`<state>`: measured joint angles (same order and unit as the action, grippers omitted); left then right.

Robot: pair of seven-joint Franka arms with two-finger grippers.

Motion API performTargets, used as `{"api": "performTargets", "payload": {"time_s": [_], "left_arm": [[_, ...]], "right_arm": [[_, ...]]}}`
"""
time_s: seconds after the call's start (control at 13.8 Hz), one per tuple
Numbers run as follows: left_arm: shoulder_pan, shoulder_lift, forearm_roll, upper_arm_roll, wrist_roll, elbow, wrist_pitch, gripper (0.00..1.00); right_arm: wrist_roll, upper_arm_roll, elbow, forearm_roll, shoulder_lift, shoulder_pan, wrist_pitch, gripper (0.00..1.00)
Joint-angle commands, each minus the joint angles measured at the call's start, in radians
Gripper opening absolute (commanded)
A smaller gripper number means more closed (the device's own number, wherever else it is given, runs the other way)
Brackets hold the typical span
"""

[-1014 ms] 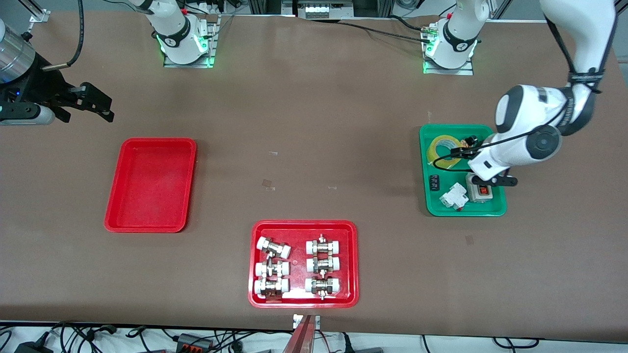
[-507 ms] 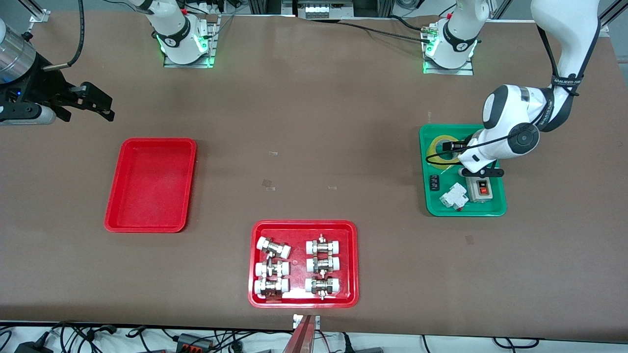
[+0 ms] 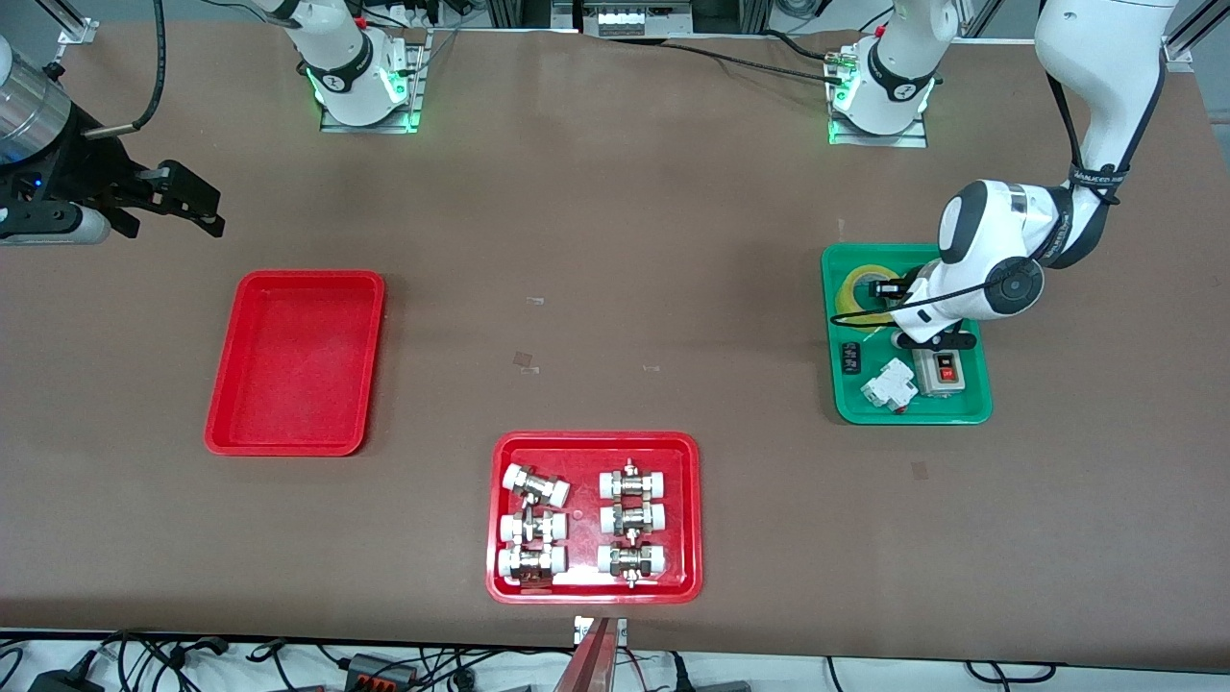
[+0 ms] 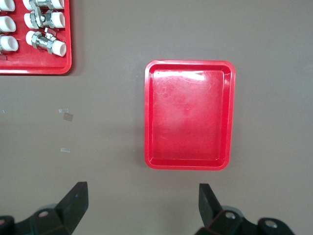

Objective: Left arm passes tape to right arm into tray
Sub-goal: 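Lower the left gripper and grasp the yellow tape roll by its rim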

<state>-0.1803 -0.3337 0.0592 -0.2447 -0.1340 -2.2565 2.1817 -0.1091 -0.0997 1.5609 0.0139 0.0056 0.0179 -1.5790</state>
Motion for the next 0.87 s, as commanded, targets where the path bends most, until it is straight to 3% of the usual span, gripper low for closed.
{"api": "performTargets", "payload": {"time_s": [0.0,0.07,0.29,0.43,0.65,0.72,0.8], "left_arm": [[-0.001,0.018,0.002,-0.004,0.01,0.038,-0.071,0.01],[-0.001,0.022,0.002,-0.005,0.01,0.07,-0.13,0.01],[0.013,0.051,0.016,-0.018,0.014,0.284,-0.43,0.01],[0.022,0.077,0.019,-0.065,0.02,0.401,-0.598,0.01],[0.038,0.091,-0.057,-0.163,0.001,0.706,-0.874,0.03],[0.054,0.041,-0.106,-0.183,-0.048,0.783,-0.926,0.04],[0.077,0.026,-0.127,-0.188,-0.082,0.801,-0.909,0.04]], "right_arm": [[0.008,0.0,-0.019,-0.008,0.002,-0.001,0.02,1.0],[0.006,0.0,-0.019,-0.008,0.002,-0.001,0.02,1.0],[0.006,0.0,-0.019,-0.008,0.002,-0.001,0.02,1.0],[0.006,0.0,-0.019,-0.008,0.002,-0.001,0.02,1.0],[0.009,0.0,-0.021,-0.008,0.004,-0.002,0.019,1.0],[0.005,0.0,-0.021,-0.008,0.002,-0.003,0.019,1.0],[0.006,0.0,-0.021,-0.008,0.002,-0.004,0.019,1.0]]}}
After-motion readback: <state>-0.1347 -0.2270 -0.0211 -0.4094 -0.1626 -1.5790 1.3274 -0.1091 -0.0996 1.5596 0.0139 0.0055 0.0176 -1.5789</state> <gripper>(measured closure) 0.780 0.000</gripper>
